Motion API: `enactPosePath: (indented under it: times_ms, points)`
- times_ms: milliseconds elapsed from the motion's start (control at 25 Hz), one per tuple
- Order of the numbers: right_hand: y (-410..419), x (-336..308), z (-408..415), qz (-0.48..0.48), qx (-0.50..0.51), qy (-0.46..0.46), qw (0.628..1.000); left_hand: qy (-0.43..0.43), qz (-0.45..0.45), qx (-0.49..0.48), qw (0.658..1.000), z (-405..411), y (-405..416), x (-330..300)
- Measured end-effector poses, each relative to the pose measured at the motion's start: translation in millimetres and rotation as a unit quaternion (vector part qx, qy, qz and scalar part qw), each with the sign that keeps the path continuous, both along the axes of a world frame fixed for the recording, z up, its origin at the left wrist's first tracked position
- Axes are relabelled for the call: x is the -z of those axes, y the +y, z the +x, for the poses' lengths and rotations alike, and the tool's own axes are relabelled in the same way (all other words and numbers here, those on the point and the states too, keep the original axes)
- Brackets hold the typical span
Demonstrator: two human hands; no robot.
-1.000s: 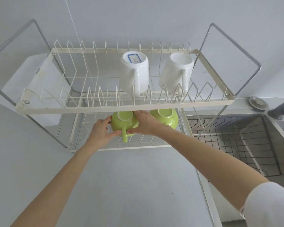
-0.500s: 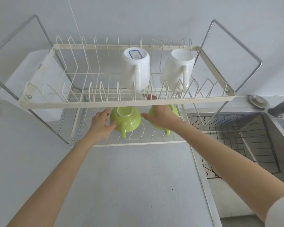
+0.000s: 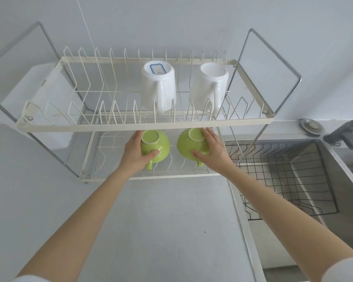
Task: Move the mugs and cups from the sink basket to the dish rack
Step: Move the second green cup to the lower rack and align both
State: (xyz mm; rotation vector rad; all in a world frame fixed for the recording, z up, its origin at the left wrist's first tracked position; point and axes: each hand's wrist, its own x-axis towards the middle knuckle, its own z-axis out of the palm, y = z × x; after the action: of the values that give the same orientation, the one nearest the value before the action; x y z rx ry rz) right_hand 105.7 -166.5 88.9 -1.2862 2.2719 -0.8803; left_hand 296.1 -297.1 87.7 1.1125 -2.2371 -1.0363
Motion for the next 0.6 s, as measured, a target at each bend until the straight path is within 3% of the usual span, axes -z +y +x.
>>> enactPosePath:
  times_ms: [600]
  points:
    - [8, -7, -15, 0.030, -0.001, -0.008, 1.000, -0.048, 0.004, 0.015, 0.999, -24, 12, 3]
